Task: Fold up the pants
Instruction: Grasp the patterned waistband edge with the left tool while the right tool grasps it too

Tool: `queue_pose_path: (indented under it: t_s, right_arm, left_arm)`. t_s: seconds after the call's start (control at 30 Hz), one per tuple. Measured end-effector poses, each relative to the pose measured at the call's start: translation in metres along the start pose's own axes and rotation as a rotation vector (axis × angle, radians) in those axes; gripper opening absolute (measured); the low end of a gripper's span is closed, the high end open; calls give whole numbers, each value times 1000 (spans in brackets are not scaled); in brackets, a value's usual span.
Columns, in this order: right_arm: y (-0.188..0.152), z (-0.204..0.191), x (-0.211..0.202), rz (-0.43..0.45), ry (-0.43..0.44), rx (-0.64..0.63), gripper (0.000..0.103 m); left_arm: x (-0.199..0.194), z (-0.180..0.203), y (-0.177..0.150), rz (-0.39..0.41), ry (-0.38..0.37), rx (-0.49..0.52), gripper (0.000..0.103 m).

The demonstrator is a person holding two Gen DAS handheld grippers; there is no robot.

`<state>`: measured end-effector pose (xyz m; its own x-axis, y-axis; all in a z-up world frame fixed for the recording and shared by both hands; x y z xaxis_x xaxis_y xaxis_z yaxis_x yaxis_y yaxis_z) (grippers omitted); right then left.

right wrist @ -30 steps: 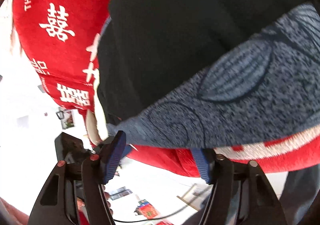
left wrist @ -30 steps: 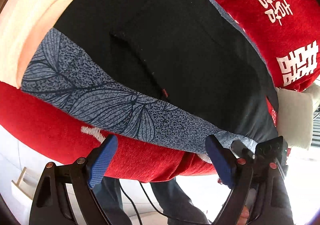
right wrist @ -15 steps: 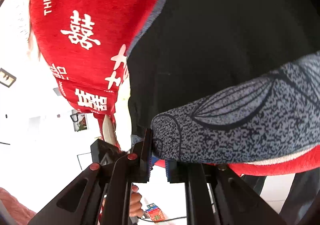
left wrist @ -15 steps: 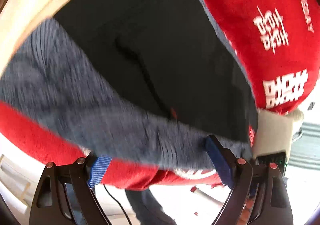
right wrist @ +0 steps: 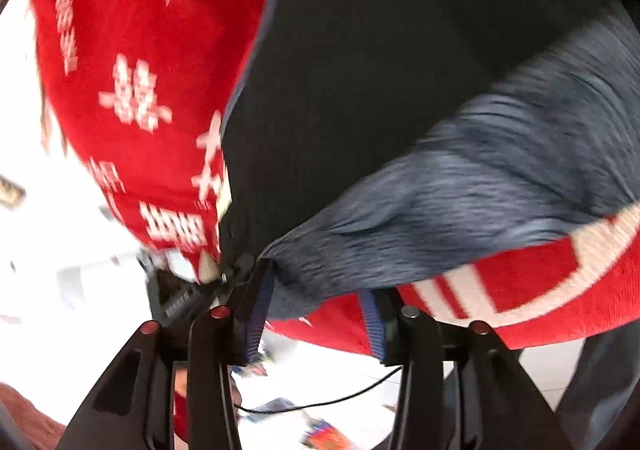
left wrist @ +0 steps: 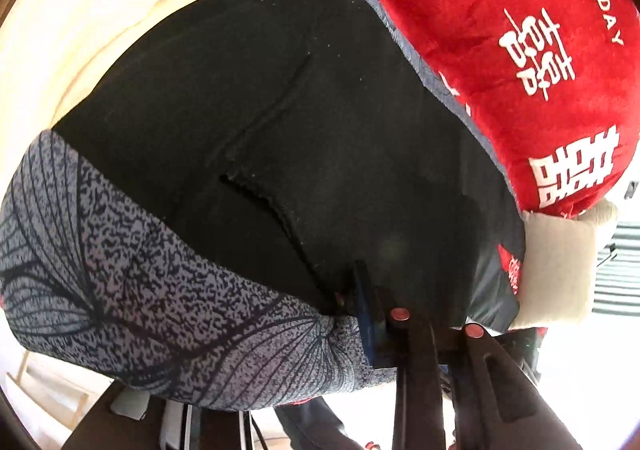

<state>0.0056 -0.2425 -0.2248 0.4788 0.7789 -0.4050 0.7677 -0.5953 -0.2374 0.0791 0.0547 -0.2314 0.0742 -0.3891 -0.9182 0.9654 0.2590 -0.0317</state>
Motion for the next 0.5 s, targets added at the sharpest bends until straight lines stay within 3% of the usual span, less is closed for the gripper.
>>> queue_pose_path:
  t_s: [0.1, 0.13, 0.17, 0.2, 0.33, 0.5]
  right_arm:
    - [5, 24, -12, 90, 143, 157, 47]
    - [6, 34, -15, 143, 240, 257, 43]
    - [5, 39, -19, 188, 283, 317, 16]
    - [4, 42, -22, 229, 297, 355, 10]
    - [3, -1, -34, 246, 156, 209, 9]
    - [30, -102, -40, 128, -141, -174, 9]
  left_arm:
    - [2, 0, 1, -16, -2, 19, 32]
    - [2, 1, 2, -20, -5, 25, 32]
    - [1, 2, 2, -24, -11, 32, 32]
    - [-1, 4, 3, -26, -15, 44, 32]
    - [-17, 11, 10, -25, -12, 85, 32]
    - [-54, 31, 37, 27, -10, 131, 32]
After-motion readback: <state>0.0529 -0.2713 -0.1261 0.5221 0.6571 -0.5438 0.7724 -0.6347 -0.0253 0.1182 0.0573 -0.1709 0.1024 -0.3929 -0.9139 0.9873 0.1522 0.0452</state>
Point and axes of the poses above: each gripper's, at about its wrist camera, not at the fingertips, and x roughly the way its jaws point, z to its right, y to its top, the point moved 5 cm from there along x, roughly the way its jaws point, and after that the axes turned 10 degrees about y, right-handed, at the moved point
